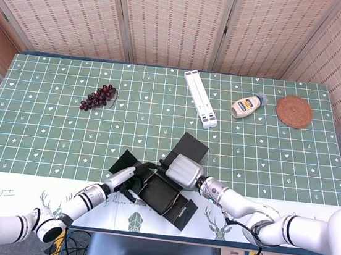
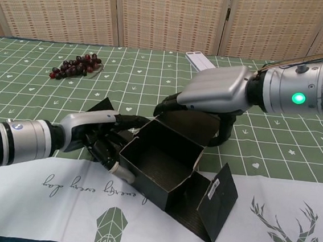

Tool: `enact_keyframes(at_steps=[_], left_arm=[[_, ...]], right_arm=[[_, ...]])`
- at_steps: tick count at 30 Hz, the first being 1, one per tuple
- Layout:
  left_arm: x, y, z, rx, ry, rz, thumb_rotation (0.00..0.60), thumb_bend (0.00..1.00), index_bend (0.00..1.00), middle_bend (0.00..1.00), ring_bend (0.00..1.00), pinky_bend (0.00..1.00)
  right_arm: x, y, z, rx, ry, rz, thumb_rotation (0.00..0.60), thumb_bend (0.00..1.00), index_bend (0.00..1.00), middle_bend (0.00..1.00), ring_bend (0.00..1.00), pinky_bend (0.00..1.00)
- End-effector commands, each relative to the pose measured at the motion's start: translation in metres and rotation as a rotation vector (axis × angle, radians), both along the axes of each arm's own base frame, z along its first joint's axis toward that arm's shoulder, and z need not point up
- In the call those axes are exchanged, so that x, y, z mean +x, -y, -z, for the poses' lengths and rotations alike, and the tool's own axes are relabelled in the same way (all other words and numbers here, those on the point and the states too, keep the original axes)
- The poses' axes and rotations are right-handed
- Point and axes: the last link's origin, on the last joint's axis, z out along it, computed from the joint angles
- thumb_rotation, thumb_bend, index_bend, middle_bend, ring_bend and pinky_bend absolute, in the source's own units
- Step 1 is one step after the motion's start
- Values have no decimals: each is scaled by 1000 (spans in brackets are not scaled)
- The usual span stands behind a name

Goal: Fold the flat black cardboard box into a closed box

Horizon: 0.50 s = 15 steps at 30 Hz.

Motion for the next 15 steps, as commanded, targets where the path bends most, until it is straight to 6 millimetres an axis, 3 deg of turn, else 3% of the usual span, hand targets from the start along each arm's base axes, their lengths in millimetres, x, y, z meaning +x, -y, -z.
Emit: enact_keyframes(at_steps=[1, 15], left_arm=[[1, 1, 0, -8, -1, 2, 600, 91, 112, 80, 537, 828], [6, 3, 1, -50, 3, 6, 600, 91, 179, 134, 546, 828]], right_arm=[[0, -1, 0, -1, 4, -13, 600, 353, 296, 337, 830, 988], [5, 0, 0, -2, 51, -35, 600, 355, 300, 344, 830, 988]])
